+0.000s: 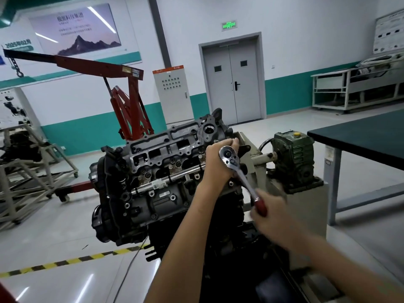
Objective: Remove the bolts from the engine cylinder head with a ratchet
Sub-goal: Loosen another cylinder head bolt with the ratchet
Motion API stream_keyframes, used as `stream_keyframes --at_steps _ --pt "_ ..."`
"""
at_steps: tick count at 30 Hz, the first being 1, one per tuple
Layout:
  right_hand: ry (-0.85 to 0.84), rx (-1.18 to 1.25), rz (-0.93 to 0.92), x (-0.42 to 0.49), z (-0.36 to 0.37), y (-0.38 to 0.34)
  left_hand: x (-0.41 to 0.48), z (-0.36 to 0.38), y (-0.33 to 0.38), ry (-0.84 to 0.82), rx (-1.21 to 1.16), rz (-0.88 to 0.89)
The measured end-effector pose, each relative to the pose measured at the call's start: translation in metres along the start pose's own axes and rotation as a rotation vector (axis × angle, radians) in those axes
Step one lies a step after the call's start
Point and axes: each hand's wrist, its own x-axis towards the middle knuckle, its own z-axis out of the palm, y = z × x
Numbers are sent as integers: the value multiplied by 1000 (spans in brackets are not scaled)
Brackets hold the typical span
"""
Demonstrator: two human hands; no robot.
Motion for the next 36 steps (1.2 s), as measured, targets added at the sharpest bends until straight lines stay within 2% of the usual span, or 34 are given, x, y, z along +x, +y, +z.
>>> stream_keyframes --at_steps 2,4,5,7,9,12,14,16,19,23,26,28,31,34,36 --pt "-129 -277 -107 23 -51 14 2 -4 3 -84 45 23" --pt "-140 -561 -234 50 -92 15 5 -4 5 -125 96 49" --pt "-128 -639 -276 59 -101 13 6 -3 4 -119 91 48" --pt "-122 -648 -261 59 -95 12 3 0 0 -39 4 27" --pt "-88 -456 -121 37 -63 17 -2 6 -3 61 -70 10" --pt "93 -15 74 -4 2 2 -4 23 -1 239 -110 -34" --pt "102 277 155 -15 38 -17 -1 30 3 344 -112 -73" --pt "69 372 172 -17 53 -23 -1 31 2 362 -84 -59" --pt "32 64 74 -3 15 -3 -4 17 0 193 -124 -39" --pt "-217 -383 -99 39 -66 17 -3 -8 5 -64 57 84" --pt "-227 -622 -260 70 -98 8 -1 -16 8 -113 95 137" --pt "-178 -643 -283 72 -99 7 -4 -13 9 -79 23 113" --pt "-149 -433 -124 44 -68 16 -9 0 6 59 -94 113" --pt "3 -40 -12 6 -10 5 -12 13 6 204 -120 92" --pt "79 213 52 -9 31 -13 -12 16 9 242 -179 62"
